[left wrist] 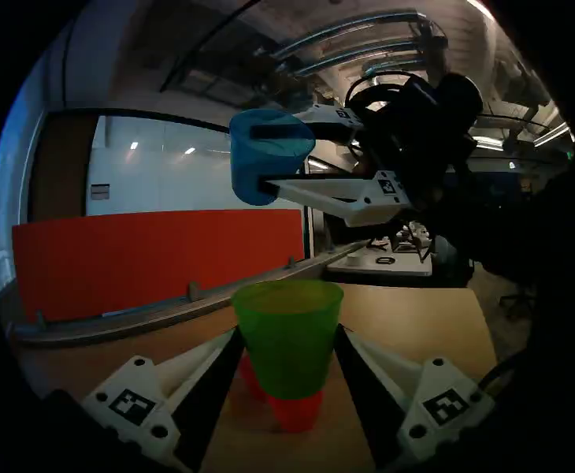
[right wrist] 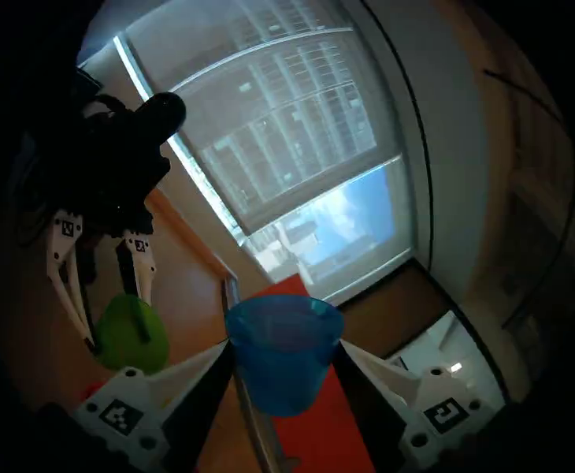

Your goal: Pour water

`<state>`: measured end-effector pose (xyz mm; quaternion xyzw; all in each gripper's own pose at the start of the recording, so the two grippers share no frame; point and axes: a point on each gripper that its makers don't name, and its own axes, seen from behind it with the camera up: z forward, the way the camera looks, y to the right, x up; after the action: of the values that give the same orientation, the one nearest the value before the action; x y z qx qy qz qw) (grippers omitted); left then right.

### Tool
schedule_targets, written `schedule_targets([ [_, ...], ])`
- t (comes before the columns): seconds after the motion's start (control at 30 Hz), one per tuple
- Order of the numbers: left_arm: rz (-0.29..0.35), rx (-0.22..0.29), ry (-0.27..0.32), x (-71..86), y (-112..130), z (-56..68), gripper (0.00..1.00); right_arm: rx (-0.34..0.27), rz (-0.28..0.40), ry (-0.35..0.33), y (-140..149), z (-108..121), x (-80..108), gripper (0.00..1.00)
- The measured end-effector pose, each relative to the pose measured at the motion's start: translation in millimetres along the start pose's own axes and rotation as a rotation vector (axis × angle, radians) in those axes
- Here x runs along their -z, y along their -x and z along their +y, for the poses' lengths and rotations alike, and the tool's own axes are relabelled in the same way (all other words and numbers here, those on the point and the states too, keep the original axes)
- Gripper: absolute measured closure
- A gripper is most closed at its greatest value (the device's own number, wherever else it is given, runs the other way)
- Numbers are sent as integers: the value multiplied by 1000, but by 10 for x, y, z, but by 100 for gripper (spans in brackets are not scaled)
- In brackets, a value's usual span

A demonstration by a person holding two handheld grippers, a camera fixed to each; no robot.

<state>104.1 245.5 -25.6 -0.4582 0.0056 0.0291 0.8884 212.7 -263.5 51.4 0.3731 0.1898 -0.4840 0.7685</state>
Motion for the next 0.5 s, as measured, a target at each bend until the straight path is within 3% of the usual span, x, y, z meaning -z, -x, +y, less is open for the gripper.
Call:
schedule_targets([
  [0.5, -5, -5, 7, -36, 11, 27, 19, 151, -16, 10, 3, -2, -31, 14],
])
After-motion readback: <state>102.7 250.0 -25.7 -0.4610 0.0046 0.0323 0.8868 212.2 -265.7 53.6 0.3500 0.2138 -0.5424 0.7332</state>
